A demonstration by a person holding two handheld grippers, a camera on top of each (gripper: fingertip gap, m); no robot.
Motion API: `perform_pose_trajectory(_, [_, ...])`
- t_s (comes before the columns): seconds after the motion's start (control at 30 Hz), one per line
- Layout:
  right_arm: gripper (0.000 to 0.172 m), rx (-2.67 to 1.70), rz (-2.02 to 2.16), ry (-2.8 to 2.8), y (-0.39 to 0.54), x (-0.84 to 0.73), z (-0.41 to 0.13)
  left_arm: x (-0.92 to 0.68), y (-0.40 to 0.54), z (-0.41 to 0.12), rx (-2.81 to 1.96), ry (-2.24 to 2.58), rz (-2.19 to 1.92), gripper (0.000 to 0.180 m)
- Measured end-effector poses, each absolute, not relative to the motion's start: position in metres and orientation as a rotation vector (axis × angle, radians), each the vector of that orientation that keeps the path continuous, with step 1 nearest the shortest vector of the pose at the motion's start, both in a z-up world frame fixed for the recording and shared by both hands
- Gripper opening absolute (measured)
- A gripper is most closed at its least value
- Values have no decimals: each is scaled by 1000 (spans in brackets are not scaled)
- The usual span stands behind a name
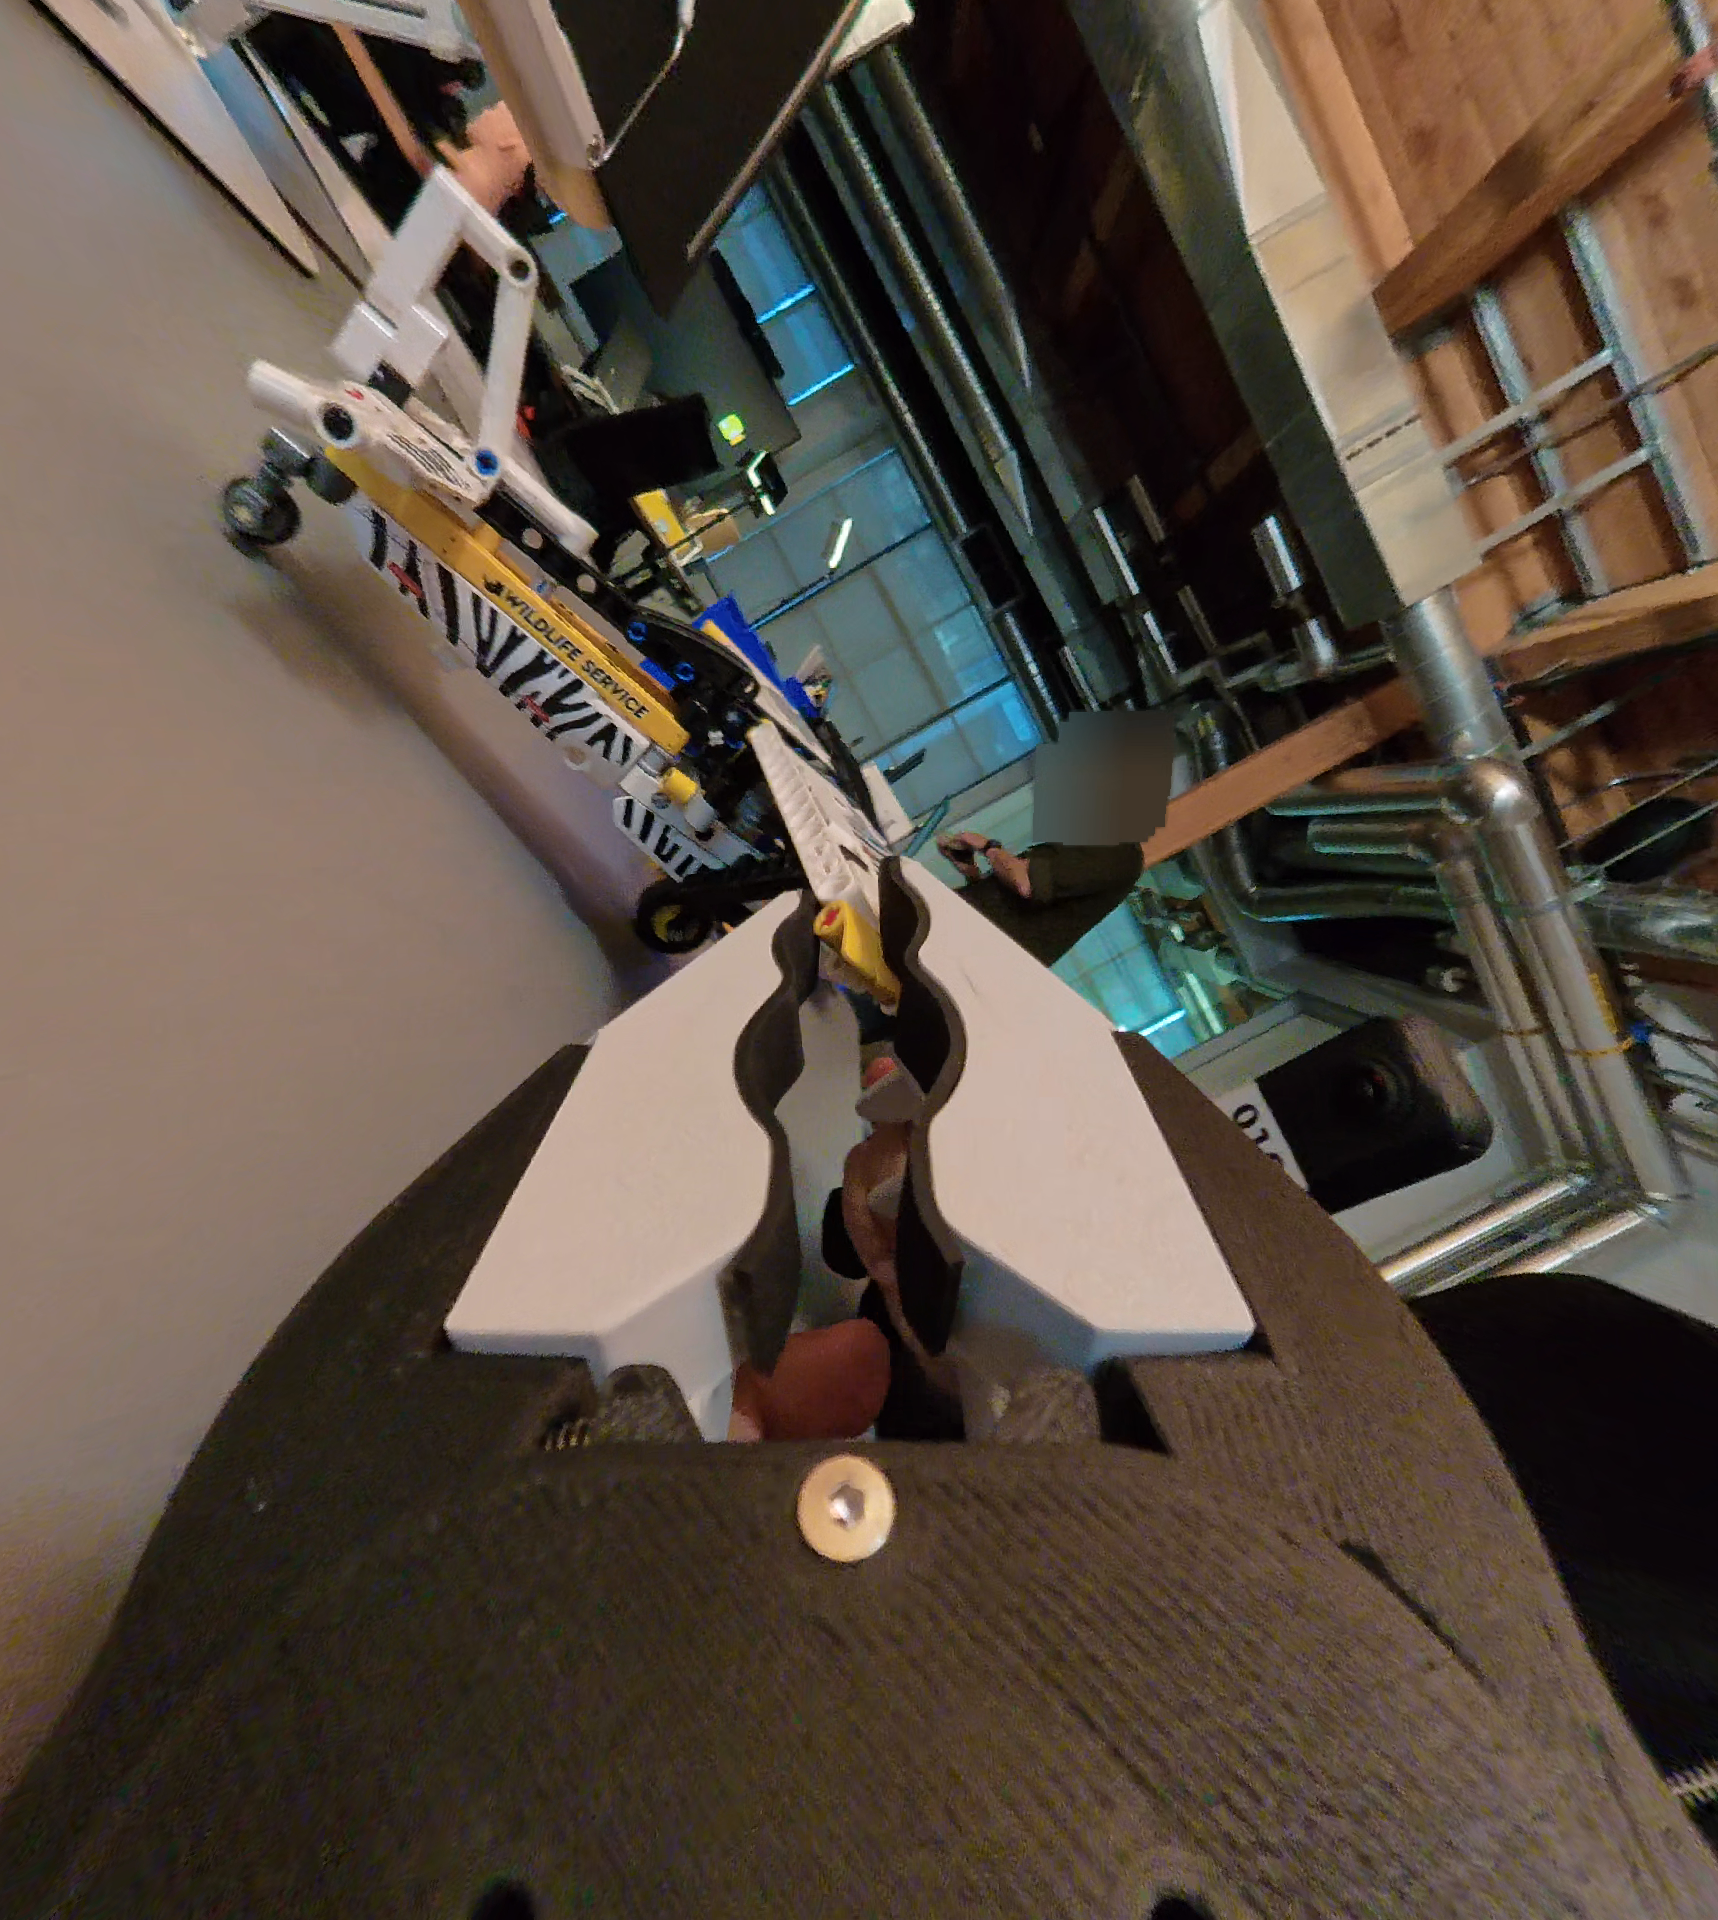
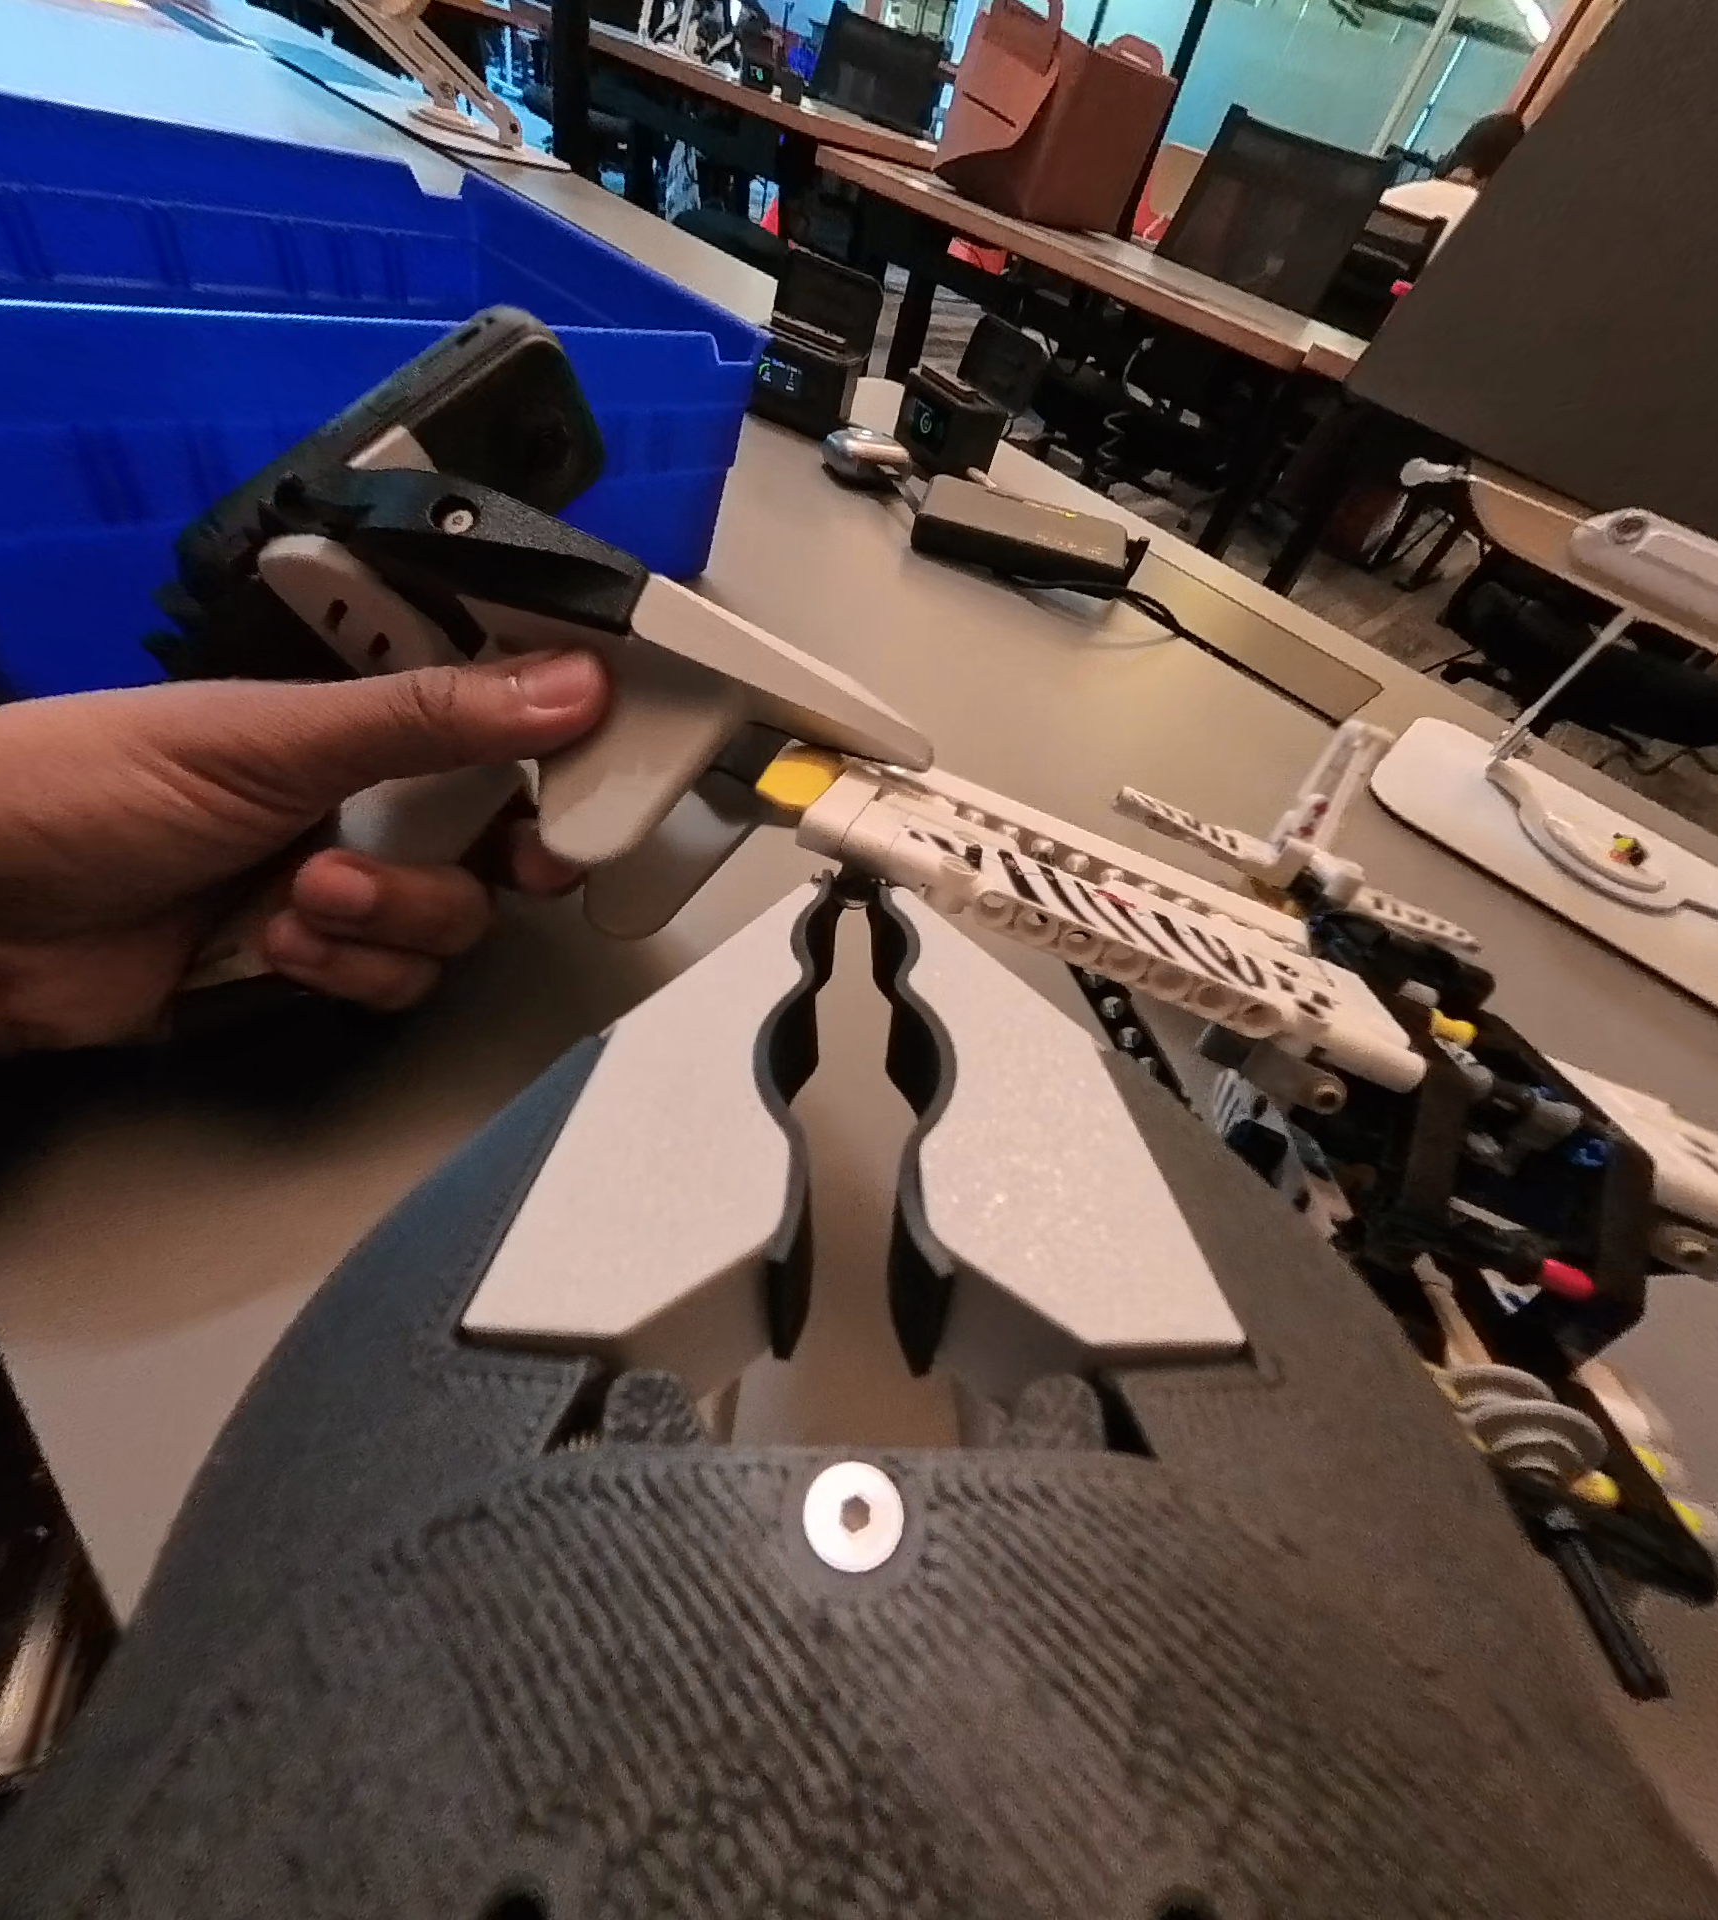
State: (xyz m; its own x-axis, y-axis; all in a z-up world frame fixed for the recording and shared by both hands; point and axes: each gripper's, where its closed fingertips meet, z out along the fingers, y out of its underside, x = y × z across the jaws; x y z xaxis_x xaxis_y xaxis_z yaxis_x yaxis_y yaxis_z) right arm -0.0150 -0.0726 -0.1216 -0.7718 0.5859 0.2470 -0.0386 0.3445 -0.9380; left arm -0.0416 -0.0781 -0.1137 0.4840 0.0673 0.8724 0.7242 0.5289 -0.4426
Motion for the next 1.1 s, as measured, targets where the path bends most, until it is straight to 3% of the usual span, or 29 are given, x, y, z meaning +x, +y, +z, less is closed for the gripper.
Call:
perform_pose_trajectory(0.27, [5, -484, 1514, -2048, -64, -8, -116, -36, -71, -110, -890, -976, -629, 7])
perform_pose_trajectory(0.47, [5, -387, 1449, -2015, -61, -4, -117, -15, -51, -108, -898, -926, -755, 29])
perform_pose_trajectory(0.87, [0, -252, 1203, -1952, -57, -1, -125, -22, -47, -114, -927, -987, -665, 13])
perform_pose_trajectory(1.1, [0, -460, 1376, -1986, -29, 8, -128, -27, -57, -115, -923, -1012, -599, 15])
